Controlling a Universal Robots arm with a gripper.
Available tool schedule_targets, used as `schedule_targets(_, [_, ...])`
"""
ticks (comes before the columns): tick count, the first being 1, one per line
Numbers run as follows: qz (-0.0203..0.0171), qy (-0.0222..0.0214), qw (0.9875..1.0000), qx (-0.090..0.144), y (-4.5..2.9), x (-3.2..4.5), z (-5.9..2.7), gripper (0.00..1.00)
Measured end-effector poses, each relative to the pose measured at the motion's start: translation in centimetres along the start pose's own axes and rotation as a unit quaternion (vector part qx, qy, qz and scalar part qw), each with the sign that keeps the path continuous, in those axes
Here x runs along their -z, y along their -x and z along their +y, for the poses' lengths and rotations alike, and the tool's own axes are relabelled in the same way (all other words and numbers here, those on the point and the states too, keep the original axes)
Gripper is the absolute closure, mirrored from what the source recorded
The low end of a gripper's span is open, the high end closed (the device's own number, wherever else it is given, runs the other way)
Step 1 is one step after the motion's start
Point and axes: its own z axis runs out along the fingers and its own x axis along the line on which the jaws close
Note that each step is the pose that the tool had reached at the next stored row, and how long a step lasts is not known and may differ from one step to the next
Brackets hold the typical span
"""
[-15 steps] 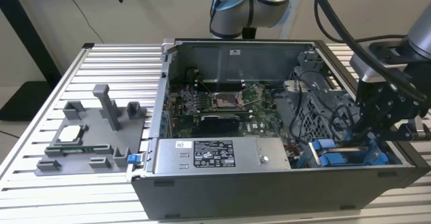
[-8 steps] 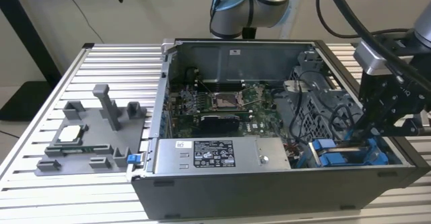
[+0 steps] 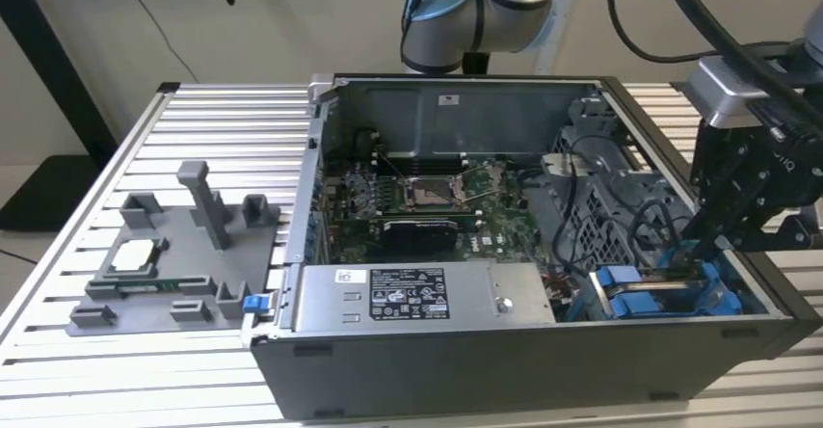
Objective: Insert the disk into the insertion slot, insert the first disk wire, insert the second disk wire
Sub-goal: 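Insert the second disk wire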
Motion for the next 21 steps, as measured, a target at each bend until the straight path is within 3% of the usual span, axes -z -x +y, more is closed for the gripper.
schedule_targets(7, [0.0018, 0.0013, 1.0, 0.0, 0.16, 0.25, -0.17, 0.0])
schedule_targets(16, [0.0059, 0.0116, 0.9999, -0.001, 0.41, 0.2, -1.77, 0.0])
schedule_targets(21, [0.0061, 0.0131, 0.9999, -0.001, 0.5, 0.17, -2.63, 0.0])
